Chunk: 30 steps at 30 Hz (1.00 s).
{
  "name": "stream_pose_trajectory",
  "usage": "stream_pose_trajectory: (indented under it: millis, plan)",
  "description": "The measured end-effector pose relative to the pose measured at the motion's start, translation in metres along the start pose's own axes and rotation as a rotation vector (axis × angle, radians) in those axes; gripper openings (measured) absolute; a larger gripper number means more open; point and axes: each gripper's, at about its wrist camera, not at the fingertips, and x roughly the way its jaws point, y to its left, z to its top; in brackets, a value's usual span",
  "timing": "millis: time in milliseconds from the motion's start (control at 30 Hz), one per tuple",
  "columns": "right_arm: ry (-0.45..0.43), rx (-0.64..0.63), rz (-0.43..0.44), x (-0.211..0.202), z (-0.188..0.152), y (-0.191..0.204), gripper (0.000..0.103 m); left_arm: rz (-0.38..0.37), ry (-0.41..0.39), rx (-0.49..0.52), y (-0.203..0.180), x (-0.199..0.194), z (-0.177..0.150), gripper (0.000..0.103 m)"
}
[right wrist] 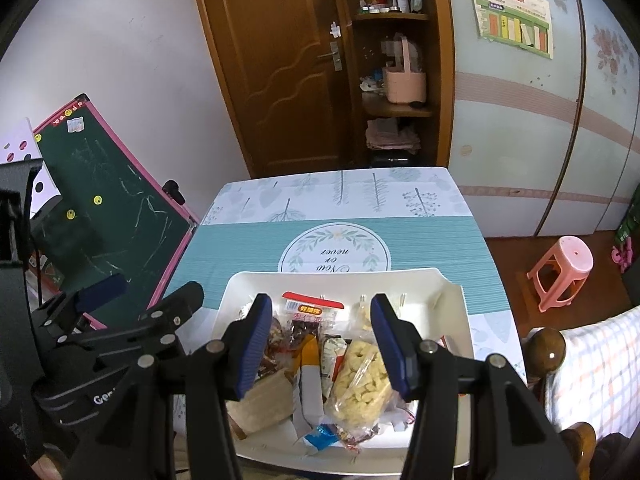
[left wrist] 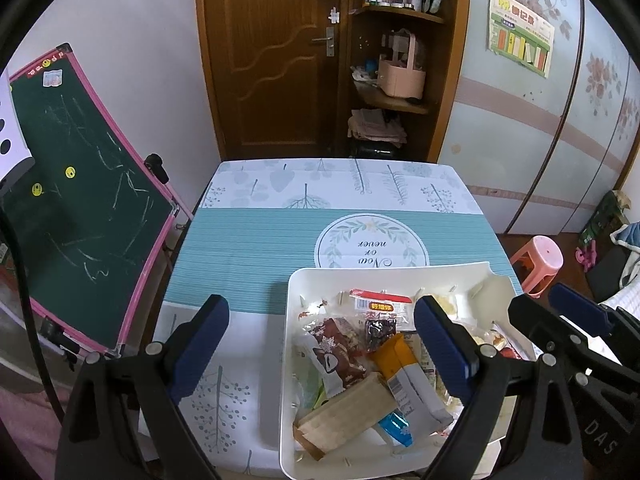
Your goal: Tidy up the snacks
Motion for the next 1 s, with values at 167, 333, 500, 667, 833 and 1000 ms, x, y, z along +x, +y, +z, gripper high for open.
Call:
stream_pose_trajectory:
  millis: [167,333,500,667,833,1000]
  plan:
    - [0.0,0.001,0.003,0.0,-0.0008,0.0003,0.052,0.002,-0.007,-0.001,0.0001,-0.0013,-0.0005,0.093]
    - [0.003,0.004,0.004,0.0002,-0.001,-0.0003,0.052,0.004,-0.008,-0.001,0.0005,-0.0018,-0.0011,0.093]
    - [0.004,0.007,0.005,0.0007,-0.0025,0.0008,0.052,0.005,-0.01,-0.003,-0.0004,-0.0022,-0.0008,0.093]
    - [0.006,0.008,0.007,0.0009,-0.0028,0.0007,0.052,0.006,-0.01,-0.002,-0.0007,-0.0022,-0.0007,0.093]
    - [0.005,0.008,0.007,0.0009,-0.0026,0.0001,0.052,0.006,-0.009,-0.002,-0.0009,-0.002,-0.0005,0.093]
    - [0.007,0.012,0.006,0.0018,-0.005,0.0015,0.052,0.006,-0.007,-0.001,0.0002,-0.0022,-0.0021,0.093]
